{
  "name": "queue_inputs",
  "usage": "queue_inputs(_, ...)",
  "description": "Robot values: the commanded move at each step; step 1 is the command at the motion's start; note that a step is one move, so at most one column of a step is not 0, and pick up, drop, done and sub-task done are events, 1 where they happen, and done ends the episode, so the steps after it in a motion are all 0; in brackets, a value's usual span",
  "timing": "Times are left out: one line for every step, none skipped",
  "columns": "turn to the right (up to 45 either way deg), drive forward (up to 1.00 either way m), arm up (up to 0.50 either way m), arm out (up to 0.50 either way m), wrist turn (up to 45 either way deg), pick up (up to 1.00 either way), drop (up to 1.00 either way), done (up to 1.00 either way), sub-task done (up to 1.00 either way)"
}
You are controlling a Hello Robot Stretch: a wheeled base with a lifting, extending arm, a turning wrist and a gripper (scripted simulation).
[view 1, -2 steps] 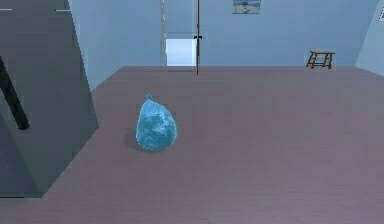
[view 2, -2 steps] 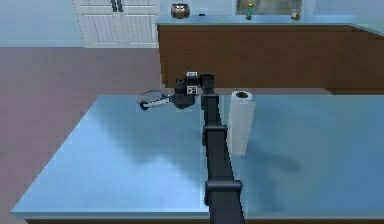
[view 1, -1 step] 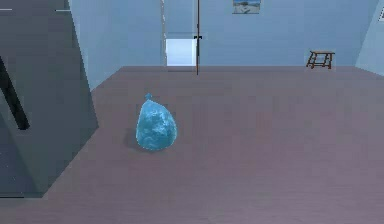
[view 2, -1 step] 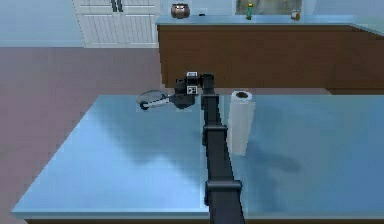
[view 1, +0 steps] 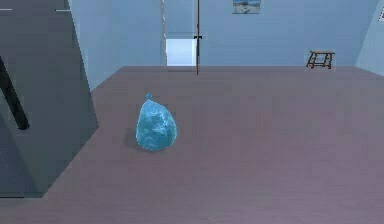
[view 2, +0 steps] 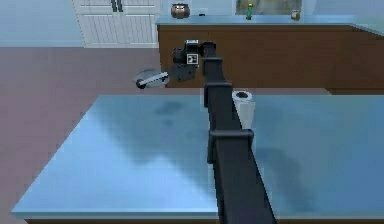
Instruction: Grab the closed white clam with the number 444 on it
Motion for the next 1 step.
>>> queue_inputs(0.0, 0.0, 0.0, 0.0, 0.0, 0.0, 0.0, 1.0, 0.0)
